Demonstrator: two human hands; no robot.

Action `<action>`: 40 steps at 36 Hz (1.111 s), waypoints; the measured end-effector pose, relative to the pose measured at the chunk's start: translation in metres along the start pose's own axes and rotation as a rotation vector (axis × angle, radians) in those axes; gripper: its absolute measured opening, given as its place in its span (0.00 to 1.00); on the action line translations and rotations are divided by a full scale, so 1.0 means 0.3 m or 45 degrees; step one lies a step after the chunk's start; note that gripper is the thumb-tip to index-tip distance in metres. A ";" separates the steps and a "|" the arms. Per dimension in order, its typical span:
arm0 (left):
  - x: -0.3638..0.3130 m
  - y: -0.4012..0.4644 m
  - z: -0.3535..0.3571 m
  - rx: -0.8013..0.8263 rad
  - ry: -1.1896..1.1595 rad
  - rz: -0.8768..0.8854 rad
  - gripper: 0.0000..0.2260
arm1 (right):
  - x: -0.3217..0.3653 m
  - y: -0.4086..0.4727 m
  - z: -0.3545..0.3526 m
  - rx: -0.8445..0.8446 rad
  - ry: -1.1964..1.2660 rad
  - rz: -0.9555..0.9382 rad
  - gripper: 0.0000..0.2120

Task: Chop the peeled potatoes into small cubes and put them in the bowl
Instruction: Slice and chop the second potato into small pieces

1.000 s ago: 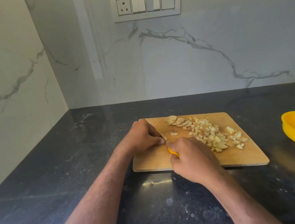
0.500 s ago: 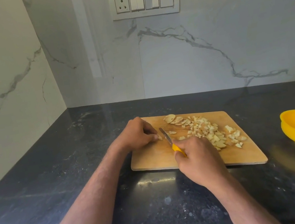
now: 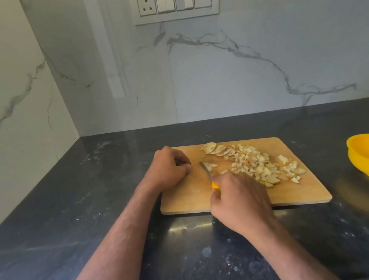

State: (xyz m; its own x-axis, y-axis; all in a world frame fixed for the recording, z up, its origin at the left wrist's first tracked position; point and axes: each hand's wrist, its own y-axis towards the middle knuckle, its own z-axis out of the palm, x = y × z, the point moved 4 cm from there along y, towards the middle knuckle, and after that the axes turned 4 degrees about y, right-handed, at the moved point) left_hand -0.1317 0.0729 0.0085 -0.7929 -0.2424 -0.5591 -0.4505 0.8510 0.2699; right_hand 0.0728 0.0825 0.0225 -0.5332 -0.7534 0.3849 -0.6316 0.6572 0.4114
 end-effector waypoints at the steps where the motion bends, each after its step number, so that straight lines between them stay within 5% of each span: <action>1: -0.001 0.000 0.002 0.007 -0.006 0.000 0.05 | -0.012 0.002 -0.001 -0.002 0.003 0.055 0.15; 5: -0.001 0.000 0.007 0.019 -0.010 0.014 0.05 | -0.047 -0.001 -0.023 -0.024 -0.030 0.247 0.06; 10: -0.008 0.000 0.010 0.024 0.018 0.051 0.04 | -0.067 -0.003 -0.053 -0.042 -0.051 0.362 0.08; 29: -0.039 0.004 0.036 0.079 0.048 0.119 0.03 | -0.037 -0.007 -0.026 0.222 -0.143 0.057 0.12; 40: -0.039 0.001 0.036 0.067 0.051 0.130 0.03 | -0.045 -0.021 -0.016 0.124 -0.116 0.031 0.11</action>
State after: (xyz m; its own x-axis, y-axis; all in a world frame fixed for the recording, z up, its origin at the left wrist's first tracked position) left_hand -0.1180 0.0812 0.0066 -0.8495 -0.1710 -0.4991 -0.3457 0.8951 0.2817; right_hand 0.0867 0.0887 0.0188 -0.5949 -0.7394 0.3154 -0.6673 0.6730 0.3190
